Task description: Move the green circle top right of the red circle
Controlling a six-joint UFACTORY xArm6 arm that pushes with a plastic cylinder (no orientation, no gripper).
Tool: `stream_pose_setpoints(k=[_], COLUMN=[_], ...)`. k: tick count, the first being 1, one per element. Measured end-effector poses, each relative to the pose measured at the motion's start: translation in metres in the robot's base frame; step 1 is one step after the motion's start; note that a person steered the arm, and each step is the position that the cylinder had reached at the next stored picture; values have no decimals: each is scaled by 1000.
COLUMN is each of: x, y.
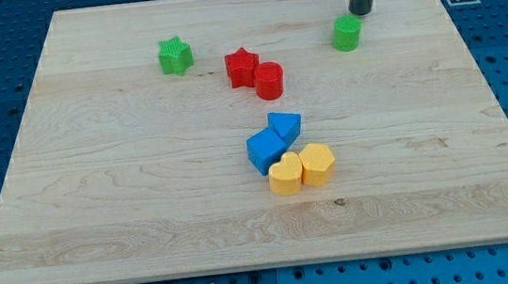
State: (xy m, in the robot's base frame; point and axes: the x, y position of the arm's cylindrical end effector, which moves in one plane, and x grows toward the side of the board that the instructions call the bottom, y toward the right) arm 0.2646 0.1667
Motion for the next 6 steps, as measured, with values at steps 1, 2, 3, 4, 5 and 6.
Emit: stream_pose_setpoints(k=[1,2,3,4,5,6], x=[34,66,67,44,43,60], y=[-1,-7,-19,-19,-19,-20])
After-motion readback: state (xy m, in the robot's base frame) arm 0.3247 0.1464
